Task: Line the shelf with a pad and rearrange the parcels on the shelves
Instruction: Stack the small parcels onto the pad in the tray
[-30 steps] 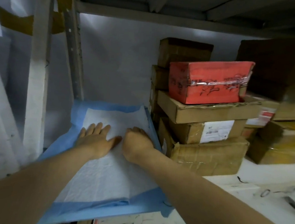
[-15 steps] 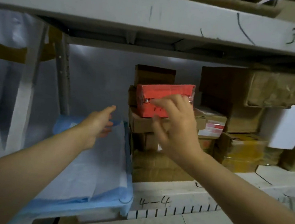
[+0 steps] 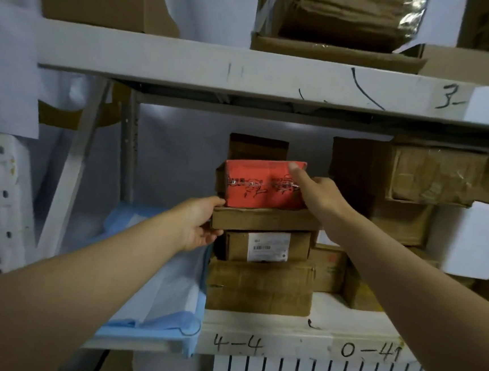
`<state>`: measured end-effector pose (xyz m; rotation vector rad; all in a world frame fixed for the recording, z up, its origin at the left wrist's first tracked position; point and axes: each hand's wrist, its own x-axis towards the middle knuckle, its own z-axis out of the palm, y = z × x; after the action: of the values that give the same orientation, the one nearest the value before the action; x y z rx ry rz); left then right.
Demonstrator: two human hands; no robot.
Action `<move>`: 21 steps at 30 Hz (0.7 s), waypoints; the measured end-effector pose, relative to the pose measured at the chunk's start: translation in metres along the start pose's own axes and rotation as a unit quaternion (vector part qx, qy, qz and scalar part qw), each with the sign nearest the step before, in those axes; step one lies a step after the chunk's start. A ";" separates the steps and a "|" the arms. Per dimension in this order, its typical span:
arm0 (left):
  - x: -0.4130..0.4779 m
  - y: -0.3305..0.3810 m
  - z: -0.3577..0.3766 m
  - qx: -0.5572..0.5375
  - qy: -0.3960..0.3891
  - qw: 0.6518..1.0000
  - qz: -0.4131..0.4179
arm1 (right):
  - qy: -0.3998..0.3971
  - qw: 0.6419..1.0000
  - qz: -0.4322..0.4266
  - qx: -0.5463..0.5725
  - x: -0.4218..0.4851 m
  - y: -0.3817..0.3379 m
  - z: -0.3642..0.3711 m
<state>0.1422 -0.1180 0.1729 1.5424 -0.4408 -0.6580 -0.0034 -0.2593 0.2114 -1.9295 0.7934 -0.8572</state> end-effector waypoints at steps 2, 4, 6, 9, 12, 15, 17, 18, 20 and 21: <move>-0.005 0.000 0.002 -0.012 0.008 1.000 0.016 | -0.015 1.000 -0.007 0.012 0.002 -0.003 -0.001; -0.012 0.000 0.001 -0.014 0.012 0.999 0.030 | -0.022 0.999 -0.015 0.026 0.004 -0.004 -0.003; -0.016 0.001 -0.004 -0.018 0.010 0.999 0.044 | -0.034 0.998 -0.040 0.022 0.003 -0.001 -0.008; -0.021 0.003 -0.018 -0.013 0.010 0.997 0.072 | -0.077 0.994 -0.072 0.019 0.001 0.000 -0.015; -0.024 0.005 -0.032 0.002 0.019 0.995 0.103 | -0.129 0.986 -0.096 0.052 0.000 -0.001 -0.015; -0.027 0.004 -0.048 0.011 0.033 0.991 0.127 | -0.180 0.972 -0.136 0.064 -0.002 -0.008 -0.010; -0.030 0.004 -0.060 0.003 0.046 0.989 0.139 | -0.198 0.966 -0.155 0.060 -0.005 -0.015 -0.006; -0.032 0.003 -0.066 0.002 0.052 0.988 0.145 | -0.204 0.964 -0.161 0.061 -0.004 -0.017 -0.003; -0.036 0.003 -0.079 0.002 0.062 0.986 0.155 | -0.223 0.959 -0.169 0.052 -0.003 -0.024 0.005; -0.038 0.002 -0.085 0.002 0.066 0.985 0.157 | -0.231 0.956 -0.174 0.045 -0.005 -0.028 0.009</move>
<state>0.1684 -0.0286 0.1801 1.4694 -0.5709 -0.3081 0.0063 -0.2395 0.2311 -2.1054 0.1355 -0.5883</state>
